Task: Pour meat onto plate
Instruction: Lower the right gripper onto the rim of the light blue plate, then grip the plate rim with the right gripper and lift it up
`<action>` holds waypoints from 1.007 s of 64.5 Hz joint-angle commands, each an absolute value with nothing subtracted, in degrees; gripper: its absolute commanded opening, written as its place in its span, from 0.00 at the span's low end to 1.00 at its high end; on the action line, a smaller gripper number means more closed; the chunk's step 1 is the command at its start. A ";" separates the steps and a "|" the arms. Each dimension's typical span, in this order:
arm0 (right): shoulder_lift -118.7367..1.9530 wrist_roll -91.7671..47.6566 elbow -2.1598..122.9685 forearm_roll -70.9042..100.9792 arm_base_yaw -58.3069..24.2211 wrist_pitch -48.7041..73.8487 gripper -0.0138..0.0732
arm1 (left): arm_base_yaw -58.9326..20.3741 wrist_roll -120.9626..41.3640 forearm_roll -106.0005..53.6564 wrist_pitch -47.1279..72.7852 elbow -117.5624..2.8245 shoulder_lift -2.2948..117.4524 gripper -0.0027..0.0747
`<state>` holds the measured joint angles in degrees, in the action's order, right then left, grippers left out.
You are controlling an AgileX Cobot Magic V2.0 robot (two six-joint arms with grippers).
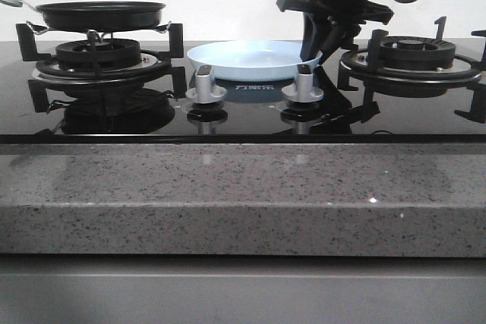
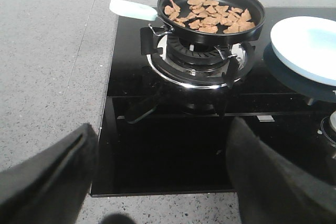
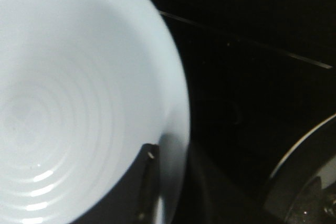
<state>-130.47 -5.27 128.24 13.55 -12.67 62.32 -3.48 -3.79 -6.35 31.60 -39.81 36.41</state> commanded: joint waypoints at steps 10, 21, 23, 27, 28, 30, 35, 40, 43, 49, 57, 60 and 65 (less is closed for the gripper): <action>-126.91 -6.02 130.05 14.49 -12.44 60.87 0.03 | -3.72 -3.78 -6.81 27.23 -41.88 36.82 0.70; -125.72 -5.27 130.12 14.49 -12.44 59.80 0.04 | -3.72 -3.78 -6.81 27.23 -41.88 36.82 0.70; -125.04 -5.11 130.12 14.59 -12.44 59.76 0.04 | -3.72 -3.78 -6.81 27.23 -41.88 36.82 0.70; -123.49 -5.11 130.12 14.74 -12.44 60.22 0.04 | -3.72 -3.78 -6.81 27.23 -41.88 36.82 0.70; -123.01 -5.11 130.12 14.79 -12.44 60.42 0.04 | -3.72 -3.78 -6.81 27.23 -41.88 36.82 0.70; -121.91 -5.11 130.12 15.09 -12.44 60.91 0.04 | -3.72 -3.78 -6.81 27.23 -41.88 36.82 0.70; -119.29 -5.11 129.11 16.13 -12.59 62.18 0.04 | -3.72 -3.78 -6.81 27.23 -41.88 36.82 0.70; -115.71 -5.17 125.48 16.67 -13.37 61.27 0.04 | -3.72 -3.78 -6.81 27.23 -41.88 36.82 0.70; -113.09 -5.25 121.97 16.72 -14.06 59.23 0.04 | -3.72 -3.78 -6.81 27.23 -41.88 36.82 0.70; -107.88 -5.97 114.11 16.72 -15.29 55.08 0.04 | -3.72 -3.78 -6.81 27.23 -41.88 36.82 0.70; -100.44 -6.03 101.06 17.71 -16.34 48.94 0.04 | -3.72 -3.78 -6.81 27.23 -41.88 36.82 0.70; -97.62 -6.09 96.97 17.88 -16.76 46.28 0.04 | -3.72 -3.78 -6.81 27.23 -41.88 36.82 0.70; -92.89 -6.09 88.79 18.03 -17.42 42.06 0.04 | -3.72 -3.78 -6.81 27.23 -41.88 36.82 0.70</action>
<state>-100.15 -5.35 93.83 16.45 -16.94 49.47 -3.48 -3.79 -6.35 31.60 -39.81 36.41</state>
